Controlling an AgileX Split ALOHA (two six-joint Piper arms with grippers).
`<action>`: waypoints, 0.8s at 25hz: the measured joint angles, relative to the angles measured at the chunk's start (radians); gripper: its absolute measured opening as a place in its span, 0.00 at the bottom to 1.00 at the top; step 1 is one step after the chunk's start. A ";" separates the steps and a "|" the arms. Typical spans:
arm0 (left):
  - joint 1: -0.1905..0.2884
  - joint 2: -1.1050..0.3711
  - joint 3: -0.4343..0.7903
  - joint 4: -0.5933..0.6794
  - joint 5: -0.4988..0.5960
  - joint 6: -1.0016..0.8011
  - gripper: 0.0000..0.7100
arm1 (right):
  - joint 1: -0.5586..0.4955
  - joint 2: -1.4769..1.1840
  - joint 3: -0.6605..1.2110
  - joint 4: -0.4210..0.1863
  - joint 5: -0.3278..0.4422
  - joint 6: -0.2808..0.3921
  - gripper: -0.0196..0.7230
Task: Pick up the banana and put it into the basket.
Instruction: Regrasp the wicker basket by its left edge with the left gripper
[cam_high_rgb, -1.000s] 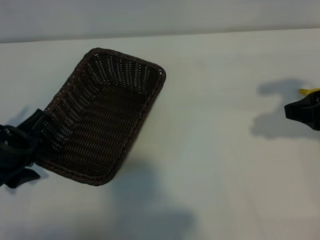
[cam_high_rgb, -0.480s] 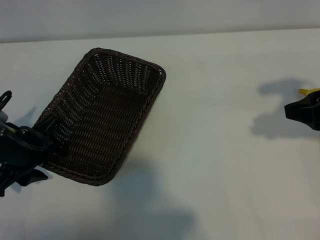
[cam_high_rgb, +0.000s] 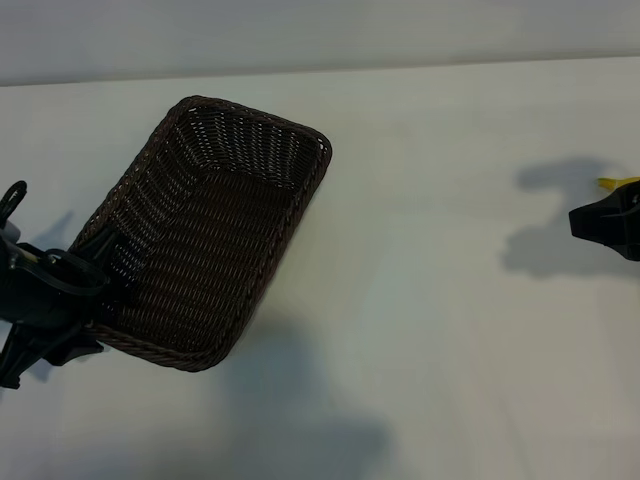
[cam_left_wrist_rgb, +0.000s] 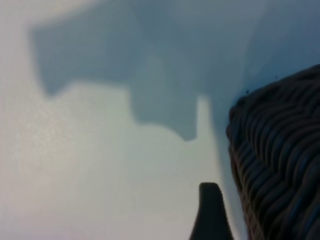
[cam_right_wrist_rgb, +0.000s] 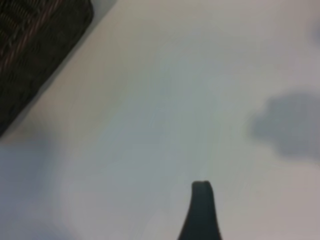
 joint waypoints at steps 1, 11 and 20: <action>0.000 0.000 0.000 0.000 -0.002 0.000 0.72 | 0.000 0.000 0.000 0.000 0.000 0.000 0.81; 0.000 0.016 0.000 0.000 -0.037 -0.029 0.63 | 0.000 0.000 0.000 0.000 -0.001 0.000 0.81; 0.000 0.060 0.000 -0.015 -0.061 -0.028 0.58 | 0.000 0.000 0.000 0.000 -0.001 0.000 0.81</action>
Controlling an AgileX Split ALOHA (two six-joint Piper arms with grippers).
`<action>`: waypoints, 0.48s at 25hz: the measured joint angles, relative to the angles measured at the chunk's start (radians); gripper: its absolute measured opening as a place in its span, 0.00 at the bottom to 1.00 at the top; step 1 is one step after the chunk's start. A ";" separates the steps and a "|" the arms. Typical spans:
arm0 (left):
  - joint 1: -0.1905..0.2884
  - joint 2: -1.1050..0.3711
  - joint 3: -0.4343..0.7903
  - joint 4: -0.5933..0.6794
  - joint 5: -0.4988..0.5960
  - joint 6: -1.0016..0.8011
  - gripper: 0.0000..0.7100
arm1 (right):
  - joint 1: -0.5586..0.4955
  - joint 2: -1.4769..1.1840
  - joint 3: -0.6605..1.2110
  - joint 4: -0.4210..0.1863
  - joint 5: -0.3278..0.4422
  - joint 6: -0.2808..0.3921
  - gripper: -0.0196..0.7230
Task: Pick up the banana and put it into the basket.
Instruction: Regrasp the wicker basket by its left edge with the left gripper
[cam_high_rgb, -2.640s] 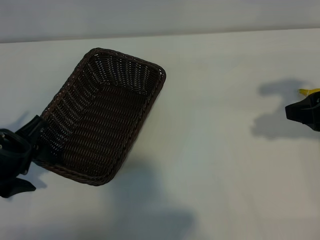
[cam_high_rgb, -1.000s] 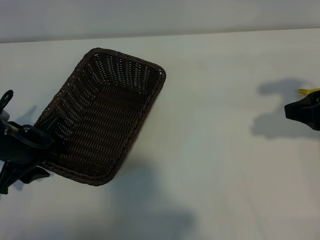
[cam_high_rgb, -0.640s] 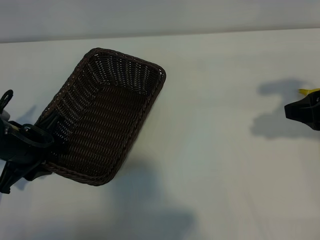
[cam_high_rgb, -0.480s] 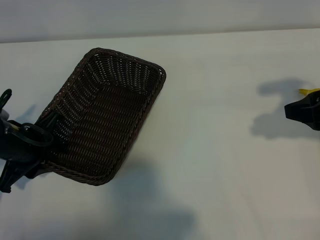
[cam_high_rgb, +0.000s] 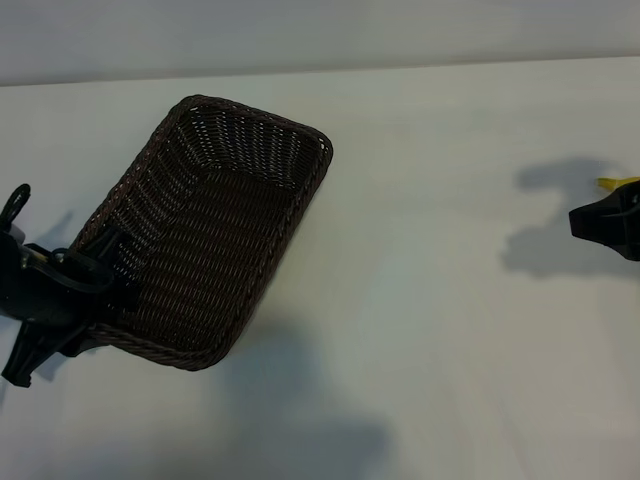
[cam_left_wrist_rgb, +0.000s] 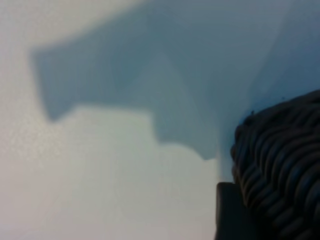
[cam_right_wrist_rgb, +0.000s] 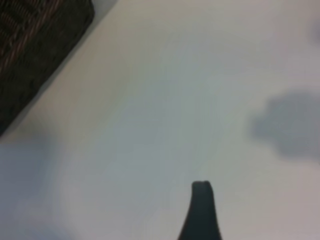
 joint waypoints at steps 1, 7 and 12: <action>0.000 0.001 0.000 -0.002 -0.001 0.000 0.54 | 0.000 0.000 0.000 0.000 0.000 0.000 0.81; -0.001 0.003 0.000 -0.027 0.004 0.000 0.27 | 0.000 0.000 0.000 0.000 0.000 0.000 0.81; -0.001 -0.019 0.000 -0.027 0.008 0.006 0.27 | 0.000 0.000 0.000 0.000 0.000 0.000 0.81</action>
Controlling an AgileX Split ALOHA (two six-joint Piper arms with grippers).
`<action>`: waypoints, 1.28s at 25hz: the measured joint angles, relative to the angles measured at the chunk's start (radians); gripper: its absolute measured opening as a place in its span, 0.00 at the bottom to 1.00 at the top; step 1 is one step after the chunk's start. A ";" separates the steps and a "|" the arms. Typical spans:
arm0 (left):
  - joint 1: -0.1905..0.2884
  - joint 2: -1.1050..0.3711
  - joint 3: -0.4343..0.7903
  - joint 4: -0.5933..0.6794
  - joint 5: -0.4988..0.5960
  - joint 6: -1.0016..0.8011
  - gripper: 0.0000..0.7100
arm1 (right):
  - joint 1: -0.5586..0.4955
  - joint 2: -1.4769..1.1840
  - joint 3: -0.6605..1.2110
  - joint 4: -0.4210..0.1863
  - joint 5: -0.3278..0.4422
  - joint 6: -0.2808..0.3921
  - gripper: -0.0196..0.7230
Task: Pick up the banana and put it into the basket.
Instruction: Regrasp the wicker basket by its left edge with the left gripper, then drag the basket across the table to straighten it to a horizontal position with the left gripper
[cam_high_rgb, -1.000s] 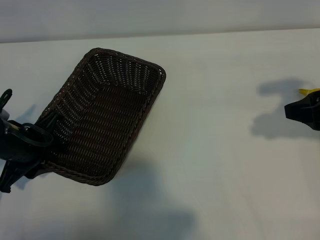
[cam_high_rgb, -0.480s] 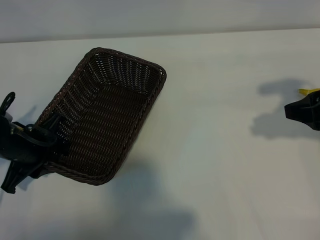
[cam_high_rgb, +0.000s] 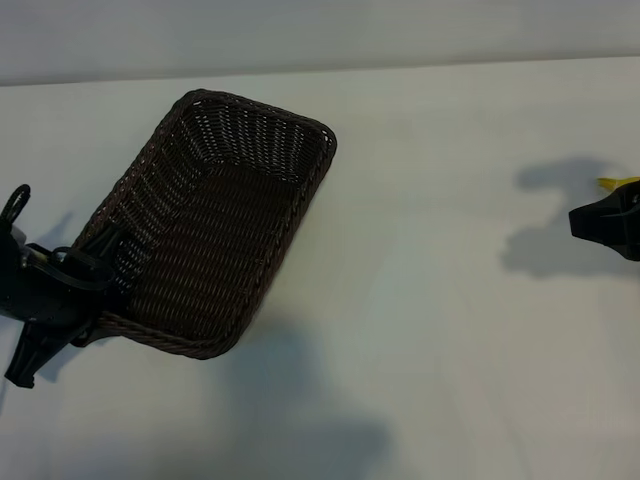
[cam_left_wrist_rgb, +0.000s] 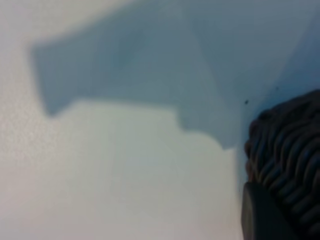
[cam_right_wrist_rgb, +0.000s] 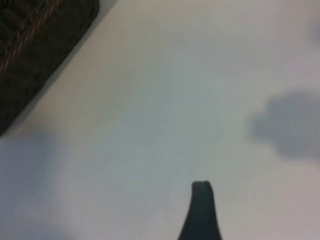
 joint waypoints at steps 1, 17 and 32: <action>0.000 -0.013 0.000 0.000 0.000 0.005 0.27 | 0.000 0.000 0.000 0.000 0.000 0.000 0.81; 0.002 -0.013 -0.302 -0.044 0.245 0.418 0.27 | 0.000 0.000 0.000 0.000 0.000 0.000 0.81; 0.002 0.398 -0.977 -0.044 0.803 0.923 0.27 | 0.000 0.000 0.000 0.000 0.000 0.000 0.81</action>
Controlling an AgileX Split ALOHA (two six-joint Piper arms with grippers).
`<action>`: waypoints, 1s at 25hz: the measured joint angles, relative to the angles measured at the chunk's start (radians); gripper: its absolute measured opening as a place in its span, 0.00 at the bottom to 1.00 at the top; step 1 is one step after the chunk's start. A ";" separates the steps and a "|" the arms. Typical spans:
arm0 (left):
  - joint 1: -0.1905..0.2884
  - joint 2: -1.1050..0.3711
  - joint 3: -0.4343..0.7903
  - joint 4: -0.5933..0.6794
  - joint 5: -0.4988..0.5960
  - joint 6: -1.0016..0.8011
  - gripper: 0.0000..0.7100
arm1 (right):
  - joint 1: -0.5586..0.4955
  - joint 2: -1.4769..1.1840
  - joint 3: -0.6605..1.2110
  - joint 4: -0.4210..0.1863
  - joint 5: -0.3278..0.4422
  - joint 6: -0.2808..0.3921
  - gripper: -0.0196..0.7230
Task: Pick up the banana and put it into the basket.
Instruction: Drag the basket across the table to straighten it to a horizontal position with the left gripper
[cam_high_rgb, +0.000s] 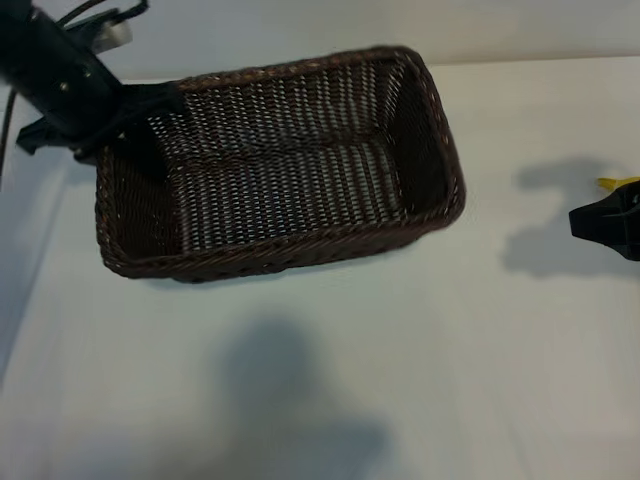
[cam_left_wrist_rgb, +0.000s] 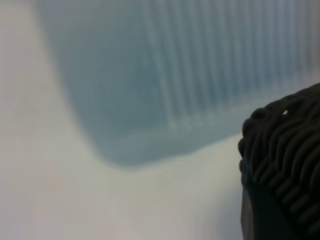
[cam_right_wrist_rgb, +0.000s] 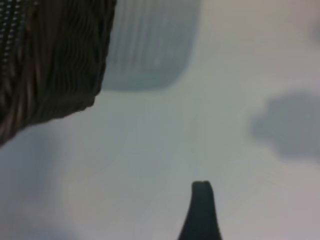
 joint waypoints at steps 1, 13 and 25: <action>0.000 0.021 -0.024 0.000 0.000 0.010 0.27 | 0.000 0.000 0.000 0.000 0.000 0.000 0.81; -0.097 0.124 -0.063 0.041 0.000 0.037 0.27 | 0.000 0.000 0.000 0.000 0.000 0.000 0.81; -0.184 0.249 -0.064 0.044 -0.089 0.011 0.27 | 0.000 0.000 0.000 0.000 0.000 0.000 0.81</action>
